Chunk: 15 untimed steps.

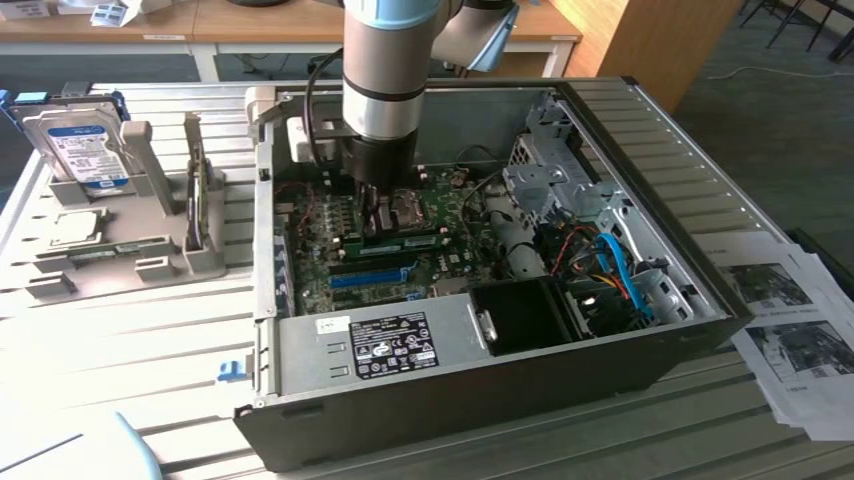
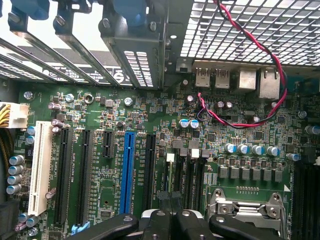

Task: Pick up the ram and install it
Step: 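Press down the ram until it locks into place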

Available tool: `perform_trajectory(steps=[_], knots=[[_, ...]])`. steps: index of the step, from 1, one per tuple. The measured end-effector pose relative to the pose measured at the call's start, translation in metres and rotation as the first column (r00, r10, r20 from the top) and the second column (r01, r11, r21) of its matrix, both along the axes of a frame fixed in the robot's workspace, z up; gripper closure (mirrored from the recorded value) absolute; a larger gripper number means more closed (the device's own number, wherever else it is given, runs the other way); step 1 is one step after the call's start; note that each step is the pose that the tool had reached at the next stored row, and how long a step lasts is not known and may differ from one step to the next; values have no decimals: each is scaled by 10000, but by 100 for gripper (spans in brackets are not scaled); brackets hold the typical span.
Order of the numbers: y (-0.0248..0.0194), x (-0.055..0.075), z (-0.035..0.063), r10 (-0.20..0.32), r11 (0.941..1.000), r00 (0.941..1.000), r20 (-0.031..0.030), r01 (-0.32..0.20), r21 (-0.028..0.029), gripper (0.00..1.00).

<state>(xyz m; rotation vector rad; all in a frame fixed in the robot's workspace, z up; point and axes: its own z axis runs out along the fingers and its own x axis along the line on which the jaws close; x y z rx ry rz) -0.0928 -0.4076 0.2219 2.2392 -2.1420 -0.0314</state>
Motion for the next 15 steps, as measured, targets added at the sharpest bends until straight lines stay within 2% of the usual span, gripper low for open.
perform_trajectory(steps=[6, 15], knots=[[2, 2, 10, 1, 10000, 10000, 10, -1, 11, 91], [0, 0, 115, 0, 10000, 10000, 0, 0, 0, 91]])
